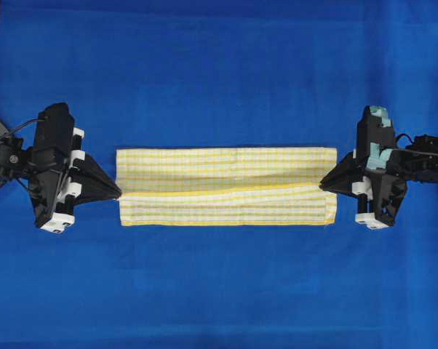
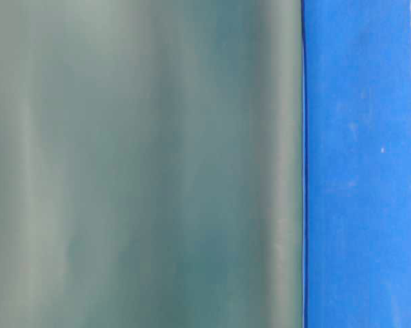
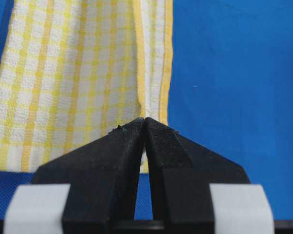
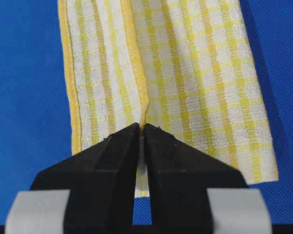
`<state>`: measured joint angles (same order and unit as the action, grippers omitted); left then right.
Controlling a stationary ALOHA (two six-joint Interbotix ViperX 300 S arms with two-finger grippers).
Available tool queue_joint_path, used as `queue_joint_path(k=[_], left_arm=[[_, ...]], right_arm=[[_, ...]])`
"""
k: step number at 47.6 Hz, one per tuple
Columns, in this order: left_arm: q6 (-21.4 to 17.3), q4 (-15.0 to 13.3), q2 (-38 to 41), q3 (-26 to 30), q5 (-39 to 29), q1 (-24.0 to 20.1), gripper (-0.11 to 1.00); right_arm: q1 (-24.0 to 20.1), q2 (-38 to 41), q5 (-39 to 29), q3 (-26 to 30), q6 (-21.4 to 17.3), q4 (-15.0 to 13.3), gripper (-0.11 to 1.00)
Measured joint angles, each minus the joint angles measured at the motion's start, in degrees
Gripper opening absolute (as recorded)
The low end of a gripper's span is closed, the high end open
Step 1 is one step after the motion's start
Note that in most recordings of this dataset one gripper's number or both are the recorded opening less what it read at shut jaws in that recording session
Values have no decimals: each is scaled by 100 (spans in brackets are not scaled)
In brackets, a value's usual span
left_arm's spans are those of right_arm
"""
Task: Fold the yellow towel.
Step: 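Open both grippers and release the folded towel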
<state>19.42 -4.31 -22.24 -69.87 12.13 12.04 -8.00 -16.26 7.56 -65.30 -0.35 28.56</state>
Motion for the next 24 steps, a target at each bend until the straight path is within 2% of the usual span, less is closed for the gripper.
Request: queue_joint_path(k=[8,11,16,18,21,22,24], left_arm=[[0,0,44,44,0,-9,1],[0,0,44,53,0,0,2],[0,0,53,62,0,-26,6],[0,0,44,70,0,-26,13],[0,0,9,88,0,-35,31],[9,0,-9,97,-9,-26,38],[9,0,-70,105,0,-35,51]], right_arm=[[0,9,-18,0,0,0,7],[0,9,-18,0,0,0,22],[0,0,-18,-9,9,0,54],[0,0,-18,0,18,0,66],[0,0,-18,0,53,0,80],[0,-9,-18,0,53,0,83],[0,-35,-18,0,70,0,82]])
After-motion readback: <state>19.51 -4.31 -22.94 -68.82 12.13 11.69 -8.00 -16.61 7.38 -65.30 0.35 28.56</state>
